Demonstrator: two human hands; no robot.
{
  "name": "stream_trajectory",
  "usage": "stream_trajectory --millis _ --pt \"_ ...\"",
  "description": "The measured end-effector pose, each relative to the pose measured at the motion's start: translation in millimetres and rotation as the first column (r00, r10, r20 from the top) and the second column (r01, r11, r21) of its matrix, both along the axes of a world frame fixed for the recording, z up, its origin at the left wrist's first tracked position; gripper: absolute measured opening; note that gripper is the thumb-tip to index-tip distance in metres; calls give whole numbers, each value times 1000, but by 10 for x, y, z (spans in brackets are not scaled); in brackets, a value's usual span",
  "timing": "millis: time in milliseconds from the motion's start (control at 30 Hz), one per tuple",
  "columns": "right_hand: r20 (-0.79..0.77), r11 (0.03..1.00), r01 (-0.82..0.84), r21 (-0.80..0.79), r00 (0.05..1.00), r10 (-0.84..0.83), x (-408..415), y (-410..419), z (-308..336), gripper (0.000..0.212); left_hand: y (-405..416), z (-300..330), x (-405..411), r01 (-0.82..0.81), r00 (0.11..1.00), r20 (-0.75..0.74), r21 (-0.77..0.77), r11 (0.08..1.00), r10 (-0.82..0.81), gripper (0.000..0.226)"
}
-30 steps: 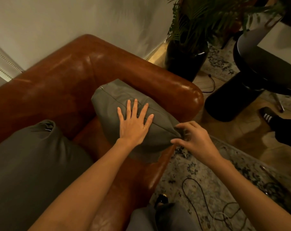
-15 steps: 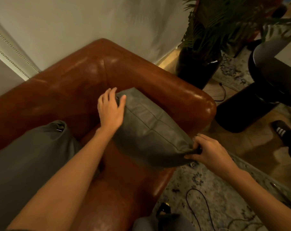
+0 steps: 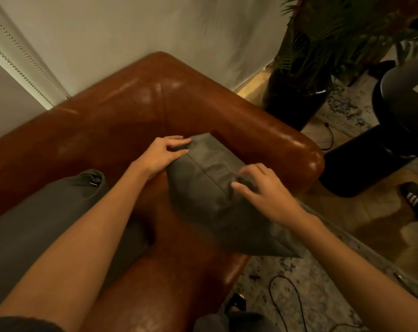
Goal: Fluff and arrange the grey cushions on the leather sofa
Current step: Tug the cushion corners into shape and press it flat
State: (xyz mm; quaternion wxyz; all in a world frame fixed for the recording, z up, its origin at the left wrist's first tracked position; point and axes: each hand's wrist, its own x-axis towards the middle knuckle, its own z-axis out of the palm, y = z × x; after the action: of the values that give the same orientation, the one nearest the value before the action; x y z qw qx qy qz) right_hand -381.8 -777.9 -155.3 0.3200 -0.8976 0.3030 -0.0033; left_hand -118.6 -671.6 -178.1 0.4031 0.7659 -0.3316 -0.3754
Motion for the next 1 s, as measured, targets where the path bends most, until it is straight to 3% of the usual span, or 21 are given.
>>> stream_trajectory --millis 167,267,400,567,700,767,900,1000 --pt "-50 981 67 180 997 -59 600 203 -180 95 128 -114 -117 79 919 391 -59 995 -50 34" --pt "-154 997 46 54 987 -37 664 360 -385 114 198 -202 -153 146 800 594 -61 987 -81 31" --pt "-145 999 53 -14 988 -54 615 392 -504 113 258 -243 -169 248 627 770 -52 967 -119 26" --pt "-112 997 72 -20 991 -74 576 355 -507 110 206 -209 -107 350 480 863 -23 937 -158 24" --pt "-87 996 88 -9 992 -89 512 332 -492 108 166 -179 -115 398 272 957 -12 917 -105 16" --pt "-75 996 90 -5 993 -90 483 324 -481 107 127 -169 -119 354 318 946 -58 933 -62 18" --pt "-31 995 99 25 995 -98 435 286 -449 102 28 -136 -73 110 696 715 -206 972 73 20" --pt "-7 995 94 42 996 -94 402 253 -440 101 -19 -44 20 8 843 530 -192 981 97 22"
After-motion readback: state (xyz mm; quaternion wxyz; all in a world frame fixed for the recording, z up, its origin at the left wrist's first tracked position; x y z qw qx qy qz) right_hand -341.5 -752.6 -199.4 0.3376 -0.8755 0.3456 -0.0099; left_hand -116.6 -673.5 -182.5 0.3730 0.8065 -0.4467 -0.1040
